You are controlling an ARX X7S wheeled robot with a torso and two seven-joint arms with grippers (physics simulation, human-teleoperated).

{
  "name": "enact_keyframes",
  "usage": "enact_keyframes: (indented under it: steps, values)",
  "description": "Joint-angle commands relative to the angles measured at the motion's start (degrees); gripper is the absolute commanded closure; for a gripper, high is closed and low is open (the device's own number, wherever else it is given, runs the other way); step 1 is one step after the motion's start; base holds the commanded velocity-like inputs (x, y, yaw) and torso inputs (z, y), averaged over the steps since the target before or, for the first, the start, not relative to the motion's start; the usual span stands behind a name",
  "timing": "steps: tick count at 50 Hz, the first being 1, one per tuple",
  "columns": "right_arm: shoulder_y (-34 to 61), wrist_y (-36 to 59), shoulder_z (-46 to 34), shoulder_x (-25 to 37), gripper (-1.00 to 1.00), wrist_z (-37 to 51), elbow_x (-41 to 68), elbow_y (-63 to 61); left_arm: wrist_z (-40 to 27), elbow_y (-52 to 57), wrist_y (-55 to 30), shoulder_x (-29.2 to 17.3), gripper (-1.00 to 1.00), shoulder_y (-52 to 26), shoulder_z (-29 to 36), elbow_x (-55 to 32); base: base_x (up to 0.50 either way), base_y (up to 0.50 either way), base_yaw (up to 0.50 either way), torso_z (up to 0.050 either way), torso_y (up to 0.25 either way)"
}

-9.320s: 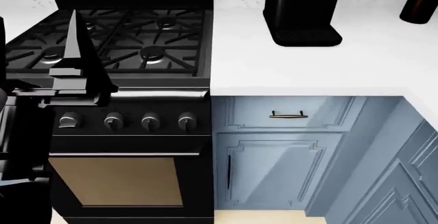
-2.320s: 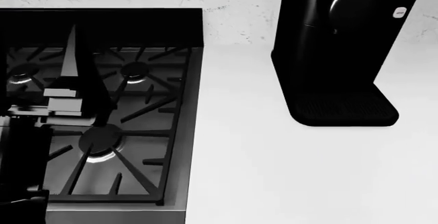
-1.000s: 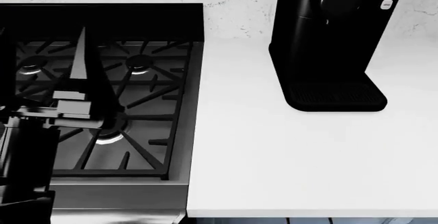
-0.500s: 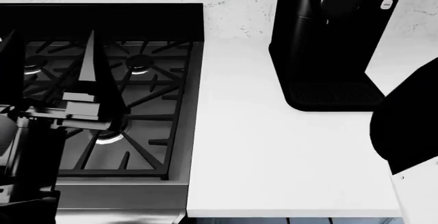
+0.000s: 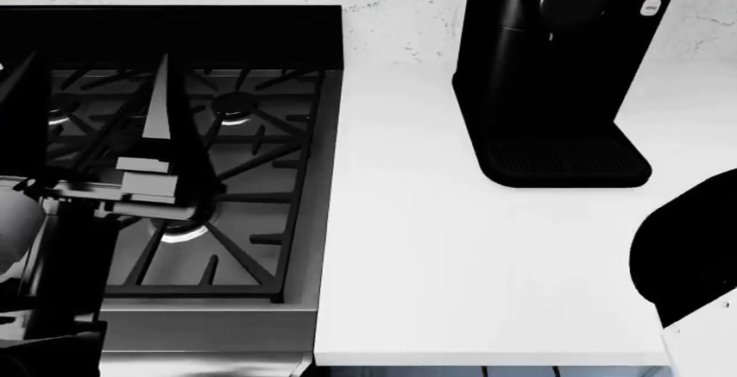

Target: Pick the mug from the cabinet, place it under the coffee machine dispenser, and press the start button.

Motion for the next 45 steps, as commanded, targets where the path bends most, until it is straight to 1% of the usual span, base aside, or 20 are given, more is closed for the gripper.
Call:
enact_keyframes:
  steps: [1,16,27,37,45]
  values:
    - [-2.30,1.19,0.70,5.82,1.00,5.57,9.15,-2.46,-0.27,-0.04,-0.35,-0.04,-1.00,-0.76,0.87,0.03,0.00,0.00,0.00,0.000,0.000]
    - [-6.19,0.96,1.68,8.70,1.00,9.50,16.46,-3.13,-0.70,0.16,-0.50,-0.30,-1.00,-0.85,1.49,0.24,0.00,0.00,0.00,0.000,0.000]
    - [-11.12,0.79,3.56,11.44,1.00,15.91,26.28,-4.40,-1.19,0.73,-0.23,-0.57,-1.00,-0.22,1.24,0.00,0.00,0.00,0.00,0.000,0.000]
    - [-13.36,-0.73,3.82,12.05,1.00,18.30,29.54,-4.62,-1.41,0.78,0.01,-0.66,-1.00,0.11,1.44,0.11,0.00,0.00,0.00,0.000,0.000]
    - [-17.76,-1.37,4.17,12.69,1.00,19.09,31.80,-5.97,-1.58,0.84,-0.08,-0.77,-1.00,-0.11,1.80,0.06,0.00,0.00,0.00,0.000,0.000]
